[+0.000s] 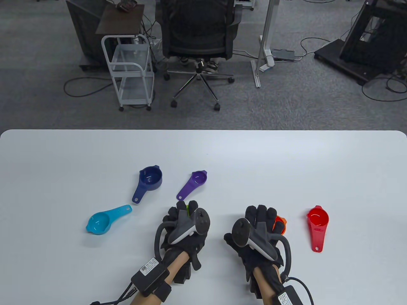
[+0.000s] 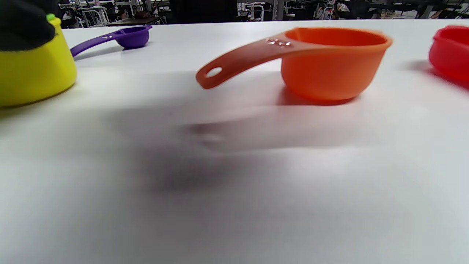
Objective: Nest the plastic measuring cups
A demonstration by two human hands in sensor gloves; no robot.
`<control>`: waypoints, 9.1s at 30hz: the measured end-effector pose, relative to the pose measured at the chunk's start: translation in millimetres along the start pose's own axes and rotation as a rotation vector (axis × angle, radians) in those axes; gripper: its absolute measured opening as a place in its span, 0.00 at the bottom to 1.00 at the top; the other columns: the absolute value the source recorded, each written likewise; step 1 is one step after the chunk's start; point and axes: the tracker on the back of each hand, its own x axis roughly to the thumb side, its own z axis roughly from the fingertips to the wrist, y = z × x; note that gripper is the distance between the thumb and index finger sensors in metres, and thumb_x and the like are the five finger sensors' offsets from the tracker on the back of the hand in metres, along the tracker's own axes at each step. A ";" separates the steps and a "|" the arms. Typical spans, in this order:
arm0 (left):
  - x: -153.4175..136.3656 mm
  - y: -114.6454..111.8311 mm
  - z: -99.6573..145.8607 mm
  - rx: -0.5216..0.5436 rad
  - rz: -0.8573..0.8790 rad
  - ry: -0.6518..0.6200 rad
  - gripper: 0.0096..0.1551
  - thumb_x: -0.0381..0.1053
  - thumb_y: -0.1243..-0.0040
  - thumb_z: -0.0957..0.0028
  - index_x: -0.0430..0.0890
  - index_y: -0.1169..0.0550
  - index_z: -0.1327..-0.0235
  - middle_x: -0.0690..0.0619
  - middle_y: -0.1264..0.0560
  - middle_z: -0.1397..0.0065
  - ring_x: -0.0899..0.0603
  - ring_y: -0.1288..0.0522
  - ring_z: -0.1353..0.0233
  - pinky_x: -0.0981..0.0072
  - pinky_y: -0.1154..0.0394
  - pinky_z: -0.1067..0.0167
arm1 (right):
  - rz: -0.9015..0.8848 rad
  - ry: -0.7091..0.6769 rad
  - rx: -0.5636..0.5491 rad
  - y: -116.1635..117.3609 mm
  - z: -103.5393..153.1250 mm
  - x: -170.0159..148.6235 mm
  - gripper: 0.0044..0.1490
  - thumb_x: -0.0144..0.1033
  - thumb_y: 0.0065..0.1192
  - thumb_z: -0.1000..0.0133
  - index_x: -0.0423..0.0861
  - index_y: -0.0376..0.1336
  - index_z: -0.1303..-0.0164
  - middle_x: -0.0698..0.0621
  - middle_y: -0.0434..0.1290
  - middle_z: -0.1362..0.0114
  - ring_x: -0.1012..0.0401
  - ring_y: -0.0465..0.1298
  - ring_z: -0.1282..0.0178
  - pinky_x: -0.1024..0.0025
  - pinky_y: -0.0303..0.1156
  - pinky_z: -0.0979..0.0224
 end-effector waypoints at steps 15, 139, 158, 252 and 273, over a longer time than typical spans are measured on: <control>-86.9 115.0 -1.5 0.320 -0.106 -0.025 0.49 0.69 0.55 0.40 0.50 0.53 0.12 0.43 0.58 0.08 0.20 0.58 0.16 0.18 0.59 0.30 | -0.030 -0.003 -0.045 -6.4 1.5 -2.8 0.68 0.70 0.34 0.45 0.32 0.21 0.17 0.21 0.22 0.16 0.26 0.26 0.23 0.21 0.29 0.27; -154.4 32.7 79.5 0.258 -0.099 0.015 0.58 0.75 0.61 0.43 0.43 0.60 0.14 0.36 0.64 0.11 0.17 0.67 0.21 0.16 0.66 0.38 | -0.045 0.324 -0.029 23.1 -49.3 -24.7 0.49 0.48 0.50 0.34 0.42 0.34 0.12 0.16 0.28 0.18 0.19 0.41 0.25 0.27 0.56 0.29; -173.7 34.0 85.4 0.261 -0.042 0.046 0.57 0.75 0.61 0.43 0.43 0.60 0.14 0.35 0.65 0.12 0.18 0.67 0.20 0.16 0.66 0.38 | -0.104 -0.346 -0.213 -19.6 -7.1 164.6 0.47 0.40 0.53 0.33 0.38 0.37 0.12 0.20 0.36 0.15 0.24 0.47 0.21 0.27 0.57 0.27; -43.5 69.2 66.4 0.256 0.400 -0.417 0.57 0.69 0.61 0.39 0.42 0.73 0.22 0.19 0.69 0.22 0.15 0.58 0.24 0.22 0.42 0.34 | -1.125 -0.354 -0.164 -6.8 12.3 -3.2 0.26 0.39 0.56 0.37 0.44 0.61 0.30 0.49 0.76 0.41 0.61 0.78 0.56 0.49 0.77 0.38; -14.1 83.4 37.7 0.189 0.325 -0.158 0.48 0.54 0.51 0.34 0.32 0.57 0.17 0.17 0.61 0.21 0.13 0.47 0.26 0.28 0.36 0.34 | -0.928 -0.415 -0.086 -0.2 21.4 28.8 0.40 0.47 0.45 0.32 0.38 0.48 0.15 0.32 0.60 0.17 0.38 0.68 0.26 0.29 0.58 0.25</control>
